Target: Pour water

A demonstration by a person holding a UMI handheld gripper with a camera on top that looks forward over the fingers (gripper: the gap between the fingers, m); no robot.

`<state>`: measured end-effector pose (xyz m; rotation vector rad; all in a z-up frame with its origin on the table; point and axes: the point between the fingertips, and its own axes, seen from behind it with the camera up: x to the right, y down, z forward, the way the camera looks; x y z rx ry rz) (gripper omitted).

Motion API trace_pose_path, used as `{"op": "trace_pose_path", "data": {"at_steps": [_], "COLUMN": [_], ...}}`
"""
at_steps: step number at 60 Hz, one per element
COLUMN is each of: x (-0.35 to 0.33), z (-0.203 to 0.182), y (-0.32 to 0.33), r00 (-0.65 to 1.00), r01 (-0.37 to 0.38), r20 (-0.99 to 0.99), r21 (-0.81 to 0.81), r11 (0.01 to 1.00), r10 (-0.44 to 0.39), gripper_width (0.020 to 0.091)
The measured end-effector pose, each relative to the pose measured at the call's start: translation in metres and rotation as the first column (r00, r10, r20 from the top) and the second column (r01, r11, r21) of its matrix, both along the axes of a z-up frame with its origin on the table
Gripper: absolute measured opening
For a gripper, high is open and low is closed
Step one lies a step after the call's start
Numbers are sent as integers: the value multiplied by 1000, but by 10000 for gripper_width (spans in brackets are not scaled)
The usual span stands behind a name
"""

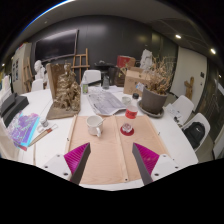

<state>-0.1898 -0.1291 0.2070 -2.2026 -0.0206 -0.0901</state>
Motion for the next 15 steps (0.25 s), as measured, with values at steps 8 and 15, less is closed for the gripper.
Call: {"op": "trace_pose_path", "data": {"at_steps": [8, 15], "x": [-8, 0], "z": [2, 8], "y": [-11, -9], "r00": [1000, 999], "r01": [-9, 3], "r20": [-4, 42], "r21": [-8, 9], "r11": [1000, 1000], "r10": [9, -3], "gripper_width": [854, 855]}}
